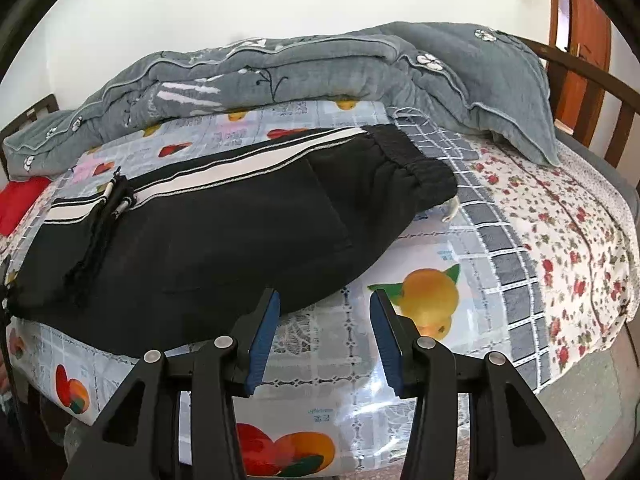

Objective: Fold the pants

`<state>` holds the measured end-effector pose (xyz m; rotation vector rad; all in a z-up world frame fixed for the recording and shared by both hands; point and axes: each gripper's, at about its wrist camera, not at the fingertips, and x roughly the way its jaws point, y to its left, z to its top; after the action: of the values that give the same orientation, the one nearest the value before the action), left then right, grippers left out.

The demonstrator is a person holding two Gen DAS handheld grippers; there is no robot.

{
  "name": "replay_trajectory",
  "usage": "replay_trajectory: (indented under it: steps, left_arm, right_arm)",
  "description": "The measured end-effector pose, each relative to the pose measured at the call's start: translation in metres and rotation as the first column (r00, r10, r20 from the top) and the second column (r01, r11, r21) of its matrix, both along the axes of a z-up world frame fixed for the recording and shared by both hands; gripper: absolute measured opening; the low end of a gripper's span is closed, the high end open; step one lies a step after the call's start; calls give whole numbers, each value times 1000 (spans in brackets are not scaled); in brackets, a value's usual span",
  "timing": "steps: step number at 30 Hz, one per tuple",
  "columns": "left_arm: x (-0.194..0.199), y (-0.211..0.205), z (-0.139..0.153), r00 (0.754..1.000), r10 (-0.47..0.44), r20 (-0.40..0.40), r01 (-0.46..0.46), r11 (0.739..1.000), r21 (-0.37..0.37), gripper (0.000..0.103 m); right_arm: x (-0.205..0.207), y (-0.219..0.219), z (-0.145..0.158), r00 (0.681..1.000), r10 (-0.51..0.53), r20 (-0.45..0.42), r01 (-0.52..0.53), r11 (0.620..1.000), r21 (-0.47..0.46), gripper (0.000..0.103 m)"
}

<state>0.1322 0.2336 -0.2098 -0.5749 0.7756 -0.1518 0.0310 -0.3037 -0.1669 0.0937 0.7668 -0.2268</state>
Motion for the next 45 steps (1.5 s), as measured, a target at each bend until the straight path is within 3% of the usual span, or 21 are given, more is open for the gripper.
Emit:
replay_trajectory:
  steps: [4,10,17,22,25,27,28,30,32,36,45]
  left_arm:
    - [6,-1,-1,1000,26,6,-26,1000,-18,63]
    - [-18,-3,-2,1000,-20,5,20,1000,-21,63]
    - [-35,2,-10,1000,-5,10,7,988,-154,63]
    - [-21,-7,-6,999,32,-7,-33,987,-157,63]
    - [-15,-13,-3,996,83,-28,-86,988,-128,62]
    - [-15,-16,3,986,157,-54,-161,984,-76,44]
    - [-16,-17,5,983,176,-58,-179,982,-56,39]
    - [-18,-25,16,981,191,-27,-191,982,4,23]
    - [-20,-36,32,983,184,6,-184,981,68,16]
    - [-15,-66,70,983,166,78,-178,966,187,15]
    - [3,-170,131,984,3,180,-60,948,312,15]
  right_arm:
    - [1,2,-4,1000,0,4,0,1000,8,46]
    - [4,2,-16,1000,9,-15,-9,999,37,46]
    - [6,2,-27,999,32,-31,-29,997,76,46]
    - [6,-4,-29,999,38,-25,-36,994,100,46]
    - [5,-9,-30,999,40,-21,-37,991,130,46]
    - [5,-13,-30,999,43,-16,-40,987,153,46]
    - [5,-15,-30,999,45,-15,-42,986,159,46]
    - [5,-20,-30,999,48,-12,-46,986,157,46]
    - [5,-23,-29,999,49,-5,-48,989,143,46]
    - [3,-38,-29,999,46,11,-47,990,136,46]
    - [-4,-82,-30,999,7,47,-11,994,105,46]
